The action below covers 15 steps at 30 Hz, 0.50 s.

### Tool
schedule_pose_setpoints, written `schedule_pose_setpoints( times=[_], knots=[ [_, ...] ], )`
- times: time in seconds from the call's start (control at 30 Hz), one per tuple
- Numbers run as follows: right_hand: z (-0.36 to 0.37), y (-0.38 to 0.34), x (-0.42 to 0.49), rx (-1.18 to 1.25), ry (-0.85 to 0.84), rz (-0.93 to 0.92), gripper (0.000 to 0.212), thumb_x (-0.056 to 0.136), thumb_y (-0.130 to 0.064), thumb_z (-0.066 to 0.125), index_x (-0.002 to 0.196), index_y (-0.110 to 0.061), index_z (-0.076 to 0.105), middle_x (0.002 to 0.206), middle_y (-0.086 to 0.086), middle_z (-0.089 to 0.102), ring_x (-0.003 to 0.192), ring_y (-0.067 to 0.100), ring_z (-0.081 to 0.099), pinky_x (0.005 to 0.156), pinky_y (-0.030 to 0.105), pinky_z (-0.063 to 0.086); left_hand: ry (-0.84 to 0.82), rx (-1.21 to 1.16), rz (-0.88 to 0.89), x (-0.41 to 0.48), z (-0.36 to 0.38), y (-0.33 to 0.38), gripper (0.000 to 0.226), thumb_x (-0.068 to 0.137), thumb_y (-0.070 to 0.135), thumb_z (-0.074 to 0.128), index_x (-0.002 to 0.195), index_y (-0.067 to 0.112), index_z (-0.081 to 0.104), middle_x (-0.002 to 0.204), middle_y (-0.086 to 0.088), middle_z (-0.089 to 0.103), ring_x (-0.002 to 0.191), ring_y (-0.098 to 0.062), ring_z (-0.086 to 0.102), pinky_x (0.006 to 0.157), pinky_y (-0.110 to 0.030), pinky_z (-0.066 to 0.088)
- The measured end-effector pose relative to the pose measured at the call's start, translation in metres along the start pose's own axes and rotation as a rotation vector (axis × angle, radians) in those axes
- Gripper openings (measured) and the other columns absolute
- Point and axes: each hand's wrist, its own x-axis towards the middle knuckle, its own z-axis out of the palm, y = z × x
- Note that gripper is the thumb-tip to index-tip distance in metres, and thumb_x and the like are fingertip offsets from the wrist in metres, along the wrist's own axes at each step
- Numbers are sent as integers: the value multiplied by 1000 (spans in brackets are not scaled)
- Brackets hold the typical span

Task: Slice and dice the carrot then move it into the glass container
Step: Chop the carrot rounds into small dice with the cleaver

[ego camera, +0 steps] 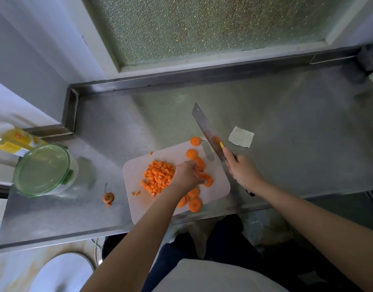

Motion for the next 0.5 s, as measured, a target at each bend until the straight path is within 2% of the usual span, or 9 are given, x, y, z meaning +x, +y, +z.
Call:
schedule_pose_setpoints(
  times=[0.07, 0.13, 0.2, 0.33, 0.5],
  knots=[
    [0, 1, 1, -1, 7, 17, 58, 96, -55, 35, 49, -21, 40, 47, -2, 38, 47, 16, 36, 53, 30, 30, -60, 78, 3, -1, 5, 7, 49, 74, 17, 77, 117, 7, 58, 108, -9, 62, 103, -23, 56, 82, -26, 41],
    [0, 2, 0, -6, 5, 12, 59, 96, -54, 35, 48, -20, 39, 47, -1, 38, 46, 17, 36, 52, 28, 28, -95, 126, 1, -1, 12, 8, 53, 74, 15, 77, 123, 8, 56, 117, -11, 59, 109, -26, 54, 83, -25, 39],
    [1, 4, -2, -12, 7, 5, 59, 96, -53, 35, 48, -18, 39, 47, 1, 39, 46, 18, 37, 54, 31, 31, -105, 133, -13, -1, 17, 8, 52, 74, 11, 76, 122, 8, 56, 118, -14, 58, 108, -27, 54, 80, -24, 39],
    [3, 6, -5, -18, 8, 0, 62, 95, -55, 34, 50, -13, 41, 48, 6, 42, 49, 23, 42, 58, 39, 37, -72, 187, -1, -3, 19, 12, 44, 73, 7, 73, 113, 4, 55, 119, -13, 48, 104, -30, 52, 82, -33, 43],
    [6, 7, -10, -30, 15, -6, 62, 93, -57, 33, 50, -13, 42, 50, 7, 45, 50, 22, 45, 60, 39, 40, -47, 201, -8, -6, 26, 8, 39, 78, 9, 68, 113, 6, 49, 112, -14, 58, 100, -31, 57, 72, -34, 43]
  ],
)
